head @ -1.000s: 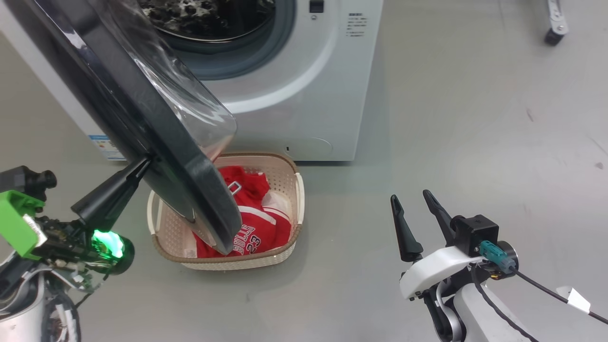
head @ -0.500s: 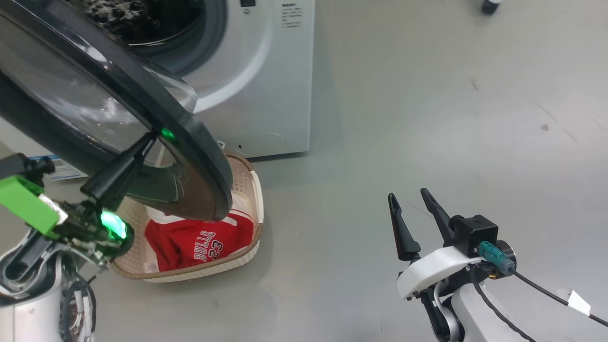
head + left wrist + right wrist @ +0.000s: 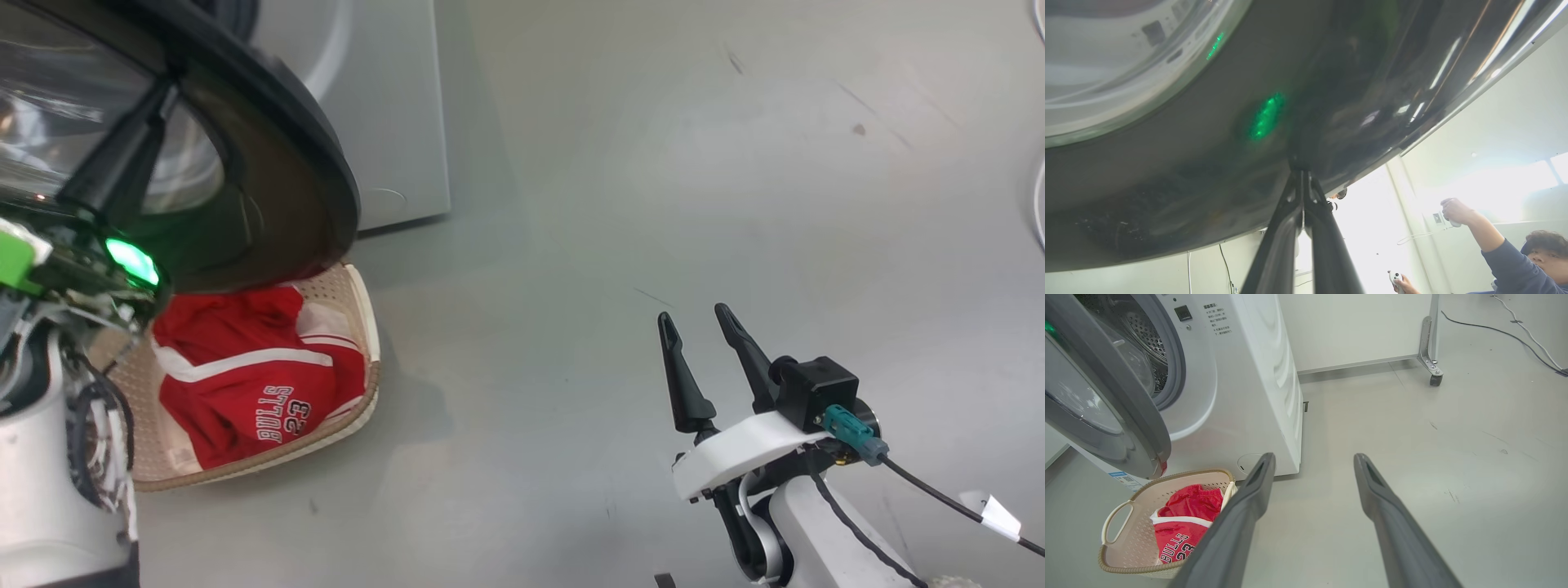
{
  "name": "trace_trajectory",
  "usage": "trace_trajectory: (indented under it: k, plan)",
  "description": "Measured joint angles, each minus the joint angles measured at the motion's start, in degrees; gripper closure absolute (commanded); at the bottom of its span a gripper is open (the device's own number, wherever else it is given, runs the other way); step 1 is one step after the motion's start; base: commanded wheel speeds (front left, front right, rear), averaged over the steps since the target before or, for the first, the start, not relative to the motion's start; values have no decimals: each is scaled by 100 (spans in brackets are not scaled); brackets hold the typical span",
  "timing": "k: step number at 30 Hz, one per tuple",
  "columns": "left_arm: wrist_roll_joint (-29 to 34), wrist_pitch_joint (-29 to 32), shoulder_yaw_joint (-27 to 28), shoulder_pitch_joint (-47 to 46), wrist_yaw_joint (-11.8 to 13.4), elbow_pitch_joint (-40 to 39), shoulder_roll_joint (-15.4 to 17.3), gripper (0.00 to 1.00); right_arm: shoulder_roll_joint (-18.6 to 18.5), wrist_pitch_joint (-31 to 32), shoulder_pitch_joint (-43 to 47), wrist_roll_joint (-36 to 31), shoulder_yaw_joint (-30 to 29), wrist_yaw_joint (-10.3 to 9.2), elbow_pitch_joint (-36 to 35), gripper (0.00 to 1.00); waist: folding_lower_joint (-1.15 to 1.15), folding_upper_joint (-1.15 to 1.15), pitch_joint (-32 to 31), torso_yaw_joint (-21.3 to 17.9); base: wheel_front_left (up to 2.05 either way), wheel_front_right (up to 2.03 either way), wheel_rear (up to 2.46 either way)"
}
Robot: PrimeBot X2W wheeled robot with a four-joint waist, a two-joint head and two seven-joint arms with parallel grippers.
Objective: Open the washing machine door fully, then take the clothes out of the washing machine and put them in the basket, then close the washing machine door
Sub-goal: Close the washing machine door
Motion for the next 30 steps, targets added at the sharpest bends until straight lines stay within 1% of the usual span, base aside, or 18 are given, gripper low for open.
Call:
trace_trajectory:
  k: [3, 8, 11, 14, 16, 22, 30]
  plan:
    - [272, -223, 53, -285, 0, 59, 63, 100, -1, 0, -59, 53, 63, -27, -63, 0, 0, 0, 149, -143, 0, 0, 0]
    - [376, -587, 253, -666, 1, 261, 215, 100, 5, 0, -141, 147, 170, -32, -187, 0, 0, 0, 380, -389, 0, 0, 0]
    - [576, -770, 370, -848, 1, 394, 312, 100, 7, 0, -181, 179, 208, -69, -274, 0, 0, 0, 507, -535, 0, 0, 0]
    - [622, -876, 432, -994, 1, 532, 392, 100, 12, 0, -190, 205, 203, -79, -298, 0, 0, 0, 622, -673, 0, 0, 0]
    - [626, -922, 411, -1072, 1, 651, 391, 100, 21, 0, -190, 205, 136, -80, -309, 0, 0, 0, 695, -746, 0, 0, 0]
    - [614, -928, 301, -1172, 1, 960, 234, 100, 26, 0, -190, 193, -80, -86, -310, 0, 0, 0, 793, -789, 0, 0, 0]
    - [554, -929, 231, -1173, 1, 1072, 92, 100, 31, 0, -216, 97, -183, -87, -271, 0, 0, 0, 693, -514, 0, 0, 0]
